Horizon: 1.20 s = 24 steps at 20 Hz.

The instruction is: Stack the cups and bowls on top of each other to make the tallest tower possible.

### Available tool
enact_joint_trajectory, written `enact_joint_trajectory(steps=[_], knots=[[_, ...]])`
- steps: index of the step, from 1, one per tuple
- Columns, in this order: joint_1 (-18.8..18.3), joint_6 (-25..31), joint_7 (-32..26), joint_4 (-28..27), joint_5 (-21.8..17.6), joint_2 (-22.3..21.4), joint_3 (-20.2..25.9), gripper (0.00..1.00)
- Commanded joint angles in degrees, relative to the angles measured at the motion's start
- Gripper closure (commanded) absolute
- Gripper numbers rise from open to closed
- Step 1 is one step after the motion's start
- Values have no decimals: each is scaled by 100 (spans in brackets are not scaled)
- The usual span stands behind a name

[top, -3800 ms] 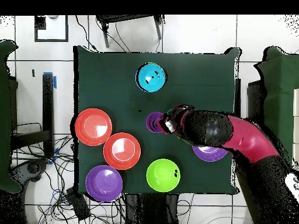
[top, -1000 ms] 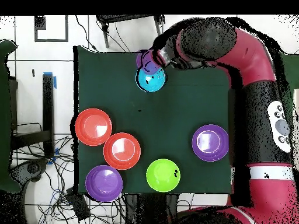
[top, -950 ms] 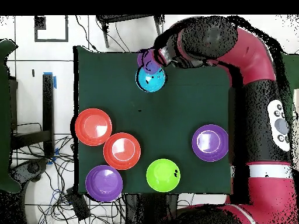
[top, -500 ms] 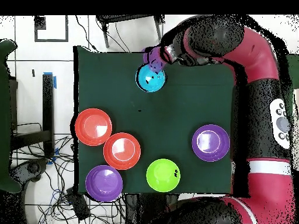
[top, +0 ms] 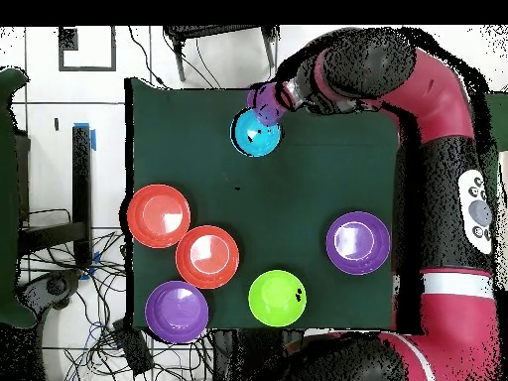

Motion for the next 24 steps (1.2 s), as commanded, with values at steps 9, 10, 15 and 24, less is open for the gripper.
enact_joint_trajectory(steps=[9, 10, 15, 24], knots=[[332, -479, 1624, 875, 345, -278, -398, 100], [343, -509, 1635, 915, 367, -295, -411, 100], [385, -689, 1665, 1097, 472, -370, -486, 100], [387, -837, 1533, 1195, 517, -379, -585, 100]])
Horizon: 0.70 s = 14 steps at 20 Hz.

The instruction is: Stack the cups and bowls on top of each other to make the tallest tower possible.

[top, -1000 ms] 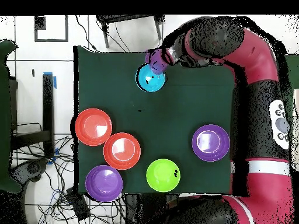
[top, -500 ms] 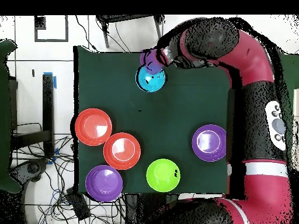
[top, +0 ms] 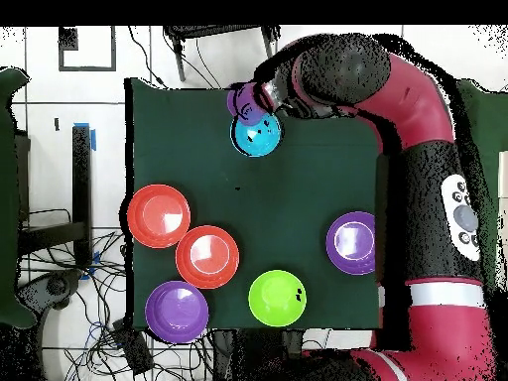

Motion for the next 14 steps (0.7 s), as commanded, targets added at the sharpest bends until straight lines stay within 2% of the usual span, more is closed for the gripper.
enact_joint_trajectory(steps=[1, 14], knots=[[132, -274, 1397, 562, 21, -3, -306, 100], [54, -517, 1351, 784, -40, -48, -277, 100]])
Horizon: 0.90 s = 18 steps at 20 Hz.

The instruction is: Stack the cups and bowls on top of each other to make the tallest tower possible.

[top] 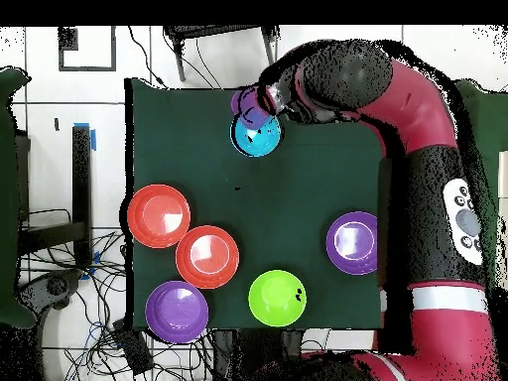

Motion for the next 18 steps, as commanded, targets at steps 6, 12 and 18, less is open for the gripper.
enact_joint_trajectory(steps=[6, 12, 18], knots=[[36, -627, 993, 912, 4, -98, -106, 100], [50, -826, 1034, 1081, 36, -133, -89, 100], [19, -978, 1020, 1242, 21, -174, -106, 100]])
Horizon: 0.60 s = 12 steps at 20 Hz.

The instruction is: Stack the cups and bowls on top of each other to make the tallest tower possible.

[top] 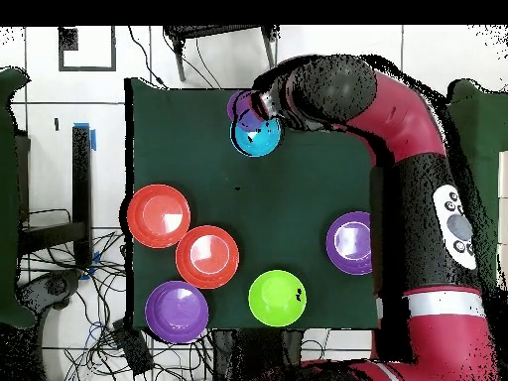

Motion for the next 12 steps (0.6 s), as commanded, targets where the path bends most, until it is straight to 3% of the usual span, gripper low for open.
enact_joint_trajectory(steps=[1, 12], knots=[[21, -380, 1018, 744, 17, -46, -109, 100], [-67, -403, 876, 776, -4, -26, -95, 100]])
